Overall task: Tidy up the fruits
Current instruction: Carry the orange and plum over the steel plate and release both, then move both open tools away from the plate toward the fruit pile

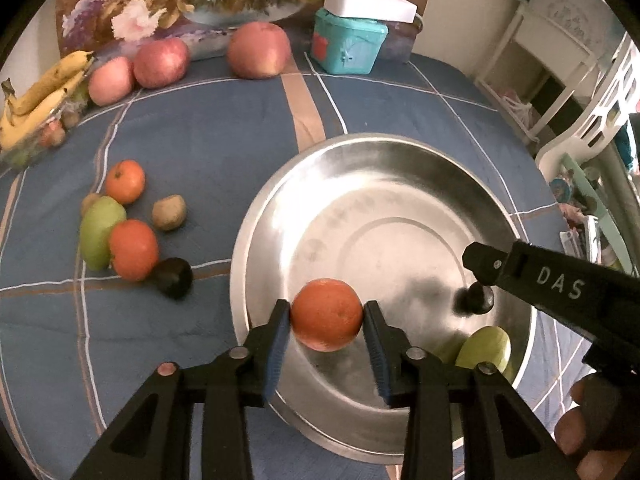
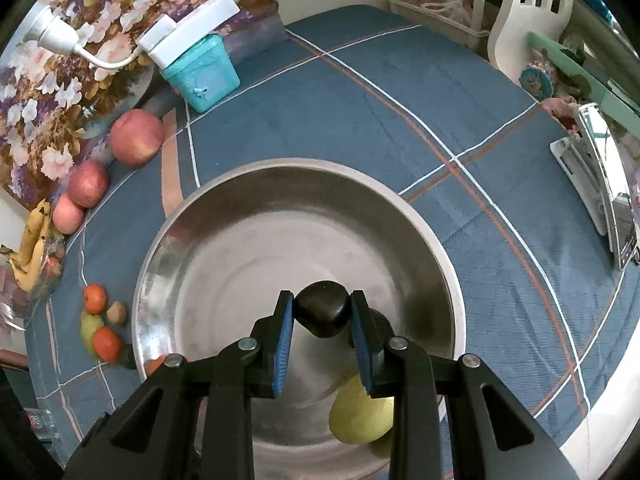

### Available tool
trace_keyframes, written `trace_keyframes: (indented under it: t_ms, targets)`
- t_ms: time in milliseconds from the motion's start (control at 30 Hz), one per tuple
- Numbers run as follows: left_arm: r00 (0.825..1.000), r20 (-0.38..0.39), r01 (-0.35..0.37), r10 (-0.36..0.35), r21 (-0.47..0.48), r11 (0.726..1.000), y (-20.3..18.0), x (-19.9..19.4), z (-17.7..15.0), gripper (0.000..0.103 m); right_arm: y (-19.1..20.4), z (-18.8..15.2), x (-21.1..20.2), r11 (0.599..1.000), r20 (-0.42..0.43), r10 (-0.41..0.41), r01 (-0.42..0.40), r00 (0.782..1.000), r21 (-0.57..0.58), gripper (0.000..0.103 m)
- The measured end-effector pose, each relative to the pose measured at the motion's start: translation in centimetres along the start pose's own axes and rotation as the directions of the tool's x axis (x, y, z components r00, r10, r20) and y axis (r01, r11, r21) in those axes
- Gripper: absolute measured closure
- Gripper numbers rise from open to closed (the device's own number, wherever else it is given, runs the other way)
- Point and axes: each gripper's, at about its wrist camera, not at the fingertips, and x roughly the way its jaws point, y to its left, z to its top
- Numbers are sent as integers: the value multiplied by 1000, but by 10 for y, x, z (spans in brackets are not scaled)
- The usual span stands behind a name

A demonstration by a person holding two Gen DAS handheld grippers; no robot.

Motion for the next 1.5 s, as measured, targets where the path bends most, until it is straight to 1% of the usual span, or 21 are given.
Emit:
trace_keyframes:
  t_ms: [33,100,167,200,267,300,400,467,533,567,667,700,733,800,867,933,1067,1300,1333,1433,1500]
  targets:
    - [1000,7,0,0,3,1000,0,-1,0,42,0,0,1,1000,0,3,-3,1000,3,73]
    - [1000,18,13,-13,11,1000,-2,-4,0,41,-2,0,1,1000,-4,15,-15,1000,13,73]
    - [1000,18,15,-16,17,1000,-4,-7,0,41,-3,0,1,1000,-8,14,-14,1000,19,67]
    - [1000,18,21,-21,18,1000,-4,-8,0,41,-3,1,2,1000,-6,12,-11,1000,18,60]
    - [1000,14,23,-23,17,1000,-4,-9,0,41,-3,1,-1,1000,2,14,-14,1000,20,57]
    - [1000,13,24,-25,14,1000,-3,-10,0,39,-3,1,-2,1000,3,16,-16,1000,20,55]
    - [999,15,28,-28,-2,1000,-1,-13,1,32,-2,0,-5,1000,15,17,-18,1000,15,40]
    - [999,18,32,-32,-15,999,3,-17,1,29,0,1,-8,1000,24,13,-14,1000,7,34]
    - [1000,18,16,-16,-33,999,8,-21,2,25,2,1,-10,1000,35,2,-2,999,-4,23]
    - [1000,16,-5,6,-51,999,13,-23,2,24,4,1,-11,1000,44,-7,7,999,-11,21]
    - [998,2,-65,65,-112,992,30,-27,2,19,8,0,-11,999,57,-39,41,998,-34,21]
    - [997,1,-80,81,-133,988,36,-27,3,15,8,0,-11,998,57,-44,46,997,-39,21]
    - [995,2,-99,101,-157,983,45,-29,3,8,9,-1,-11,998,57,-48,51,997,-46,21]
    - [987,12,-153,158,-208,966,63,-32,5,0,10,-3,-10,997,54,-49,52,997,-52,21]
    - [971,20,-223,237,-261,939,82,-38,5,0,14,-5,-9,997,50,-48,51,998,-62,21]
    - [959,19,-265,284,-311,913,101,-44,4,0,24,-9,-8,994,52,-45,50,998,-93,21]
    - [951,20,-279,309,-375,884,125,-52,4,0,48,-17,-9,984,55,-17,27,998,-176,21]
    - [937,3,-315,349,-424,849,153,-64,4,0,92,-36,-16,953,60,68,-47,996,-298,21]
    - [934,0,-321,357,-433,842,158,-65,3,0,98,-39,-16,948,57,84,-62,995,-311,21]
    - [917,-4,-356,400,-462,812,170,-71,4,0,115,-47,-18,934,62,117,-88,991,-346,21]
    - [914,-2,-360,407,-471,806,173,-75,5,0,126,-52,-21,921,78,114,-76,990,-383,21]
